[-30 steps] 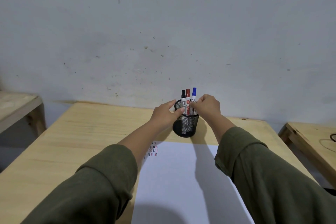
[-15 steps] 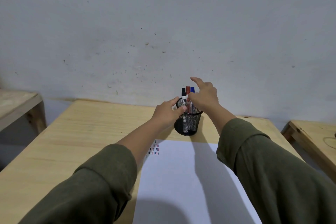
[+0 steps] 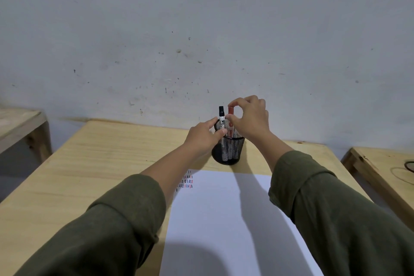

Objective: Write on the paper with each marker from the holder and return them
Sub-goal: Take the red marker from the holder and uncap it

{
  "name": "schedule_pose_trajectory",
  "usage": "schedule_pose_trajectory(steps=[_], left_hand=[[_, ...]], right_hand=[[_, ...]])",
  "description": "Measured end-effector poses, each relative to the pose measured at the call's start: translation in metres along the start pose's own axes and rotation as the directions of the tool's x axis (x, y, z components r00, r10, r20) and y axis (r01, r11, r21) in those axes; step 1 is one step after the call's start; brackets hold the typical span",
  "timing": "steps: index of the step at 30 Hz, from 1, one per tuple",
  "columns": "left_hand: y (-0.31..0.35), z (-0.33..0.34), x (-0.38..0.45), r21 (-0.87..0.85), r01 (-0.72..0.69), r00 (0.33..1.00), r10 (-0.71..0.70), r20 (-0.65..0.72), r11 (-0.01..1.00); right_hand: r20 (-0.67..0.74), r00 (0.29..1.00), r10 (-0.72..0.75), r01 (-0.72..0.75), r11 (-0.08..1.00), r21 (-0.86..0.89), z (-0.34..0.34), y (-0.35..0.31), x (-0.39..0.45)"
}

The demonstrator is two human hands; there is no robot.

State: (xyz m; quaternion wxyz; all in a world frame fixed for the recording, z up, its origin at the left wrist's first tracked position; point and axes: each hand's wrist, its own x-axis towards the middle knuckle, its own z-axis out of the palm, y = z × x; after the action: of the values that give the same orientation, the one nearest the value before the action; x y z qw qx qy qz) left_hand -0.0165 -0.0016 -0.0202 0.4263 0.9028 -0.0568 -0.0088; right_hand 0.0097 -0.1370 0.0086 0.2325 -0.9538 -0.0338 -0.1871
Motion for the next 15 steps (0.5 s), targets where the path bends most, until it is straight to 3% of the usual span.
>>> schedule_pose_trajectory(steps=[4,7,12,15], left_hand=[[0.001,-0.001,0.000,-0.029,0.002,1.000,-0.002,0.002,1.000],[0.002,-0.003,-0.001,-0.038,0.001,1.000,-0.001,-0.006,0.999],[0.015,-0.011,-0.002,-0.080,-0.097,0.978,0.080,-0.190,0.992],[0.030,-0.015,-0.003,-0.098,-0.157,0.966,0.133,-0.222,0.983]], right_hand=[[0.059,0.997,0.058,-0.073,0.952,0.298,0.002,-0.001,-0.011],[0.035,0.996,0.083,-0.090,0.924,0.371,-0.006,-0.004,-0.014],[-0.085,0.991,0.099,-0.046,0.873,0.486,-0.033,-0.013,-0.009],[-0.141,0.985,0.097,-0.003,0.836,0.549,-0.053,-0.022,-0.007]])
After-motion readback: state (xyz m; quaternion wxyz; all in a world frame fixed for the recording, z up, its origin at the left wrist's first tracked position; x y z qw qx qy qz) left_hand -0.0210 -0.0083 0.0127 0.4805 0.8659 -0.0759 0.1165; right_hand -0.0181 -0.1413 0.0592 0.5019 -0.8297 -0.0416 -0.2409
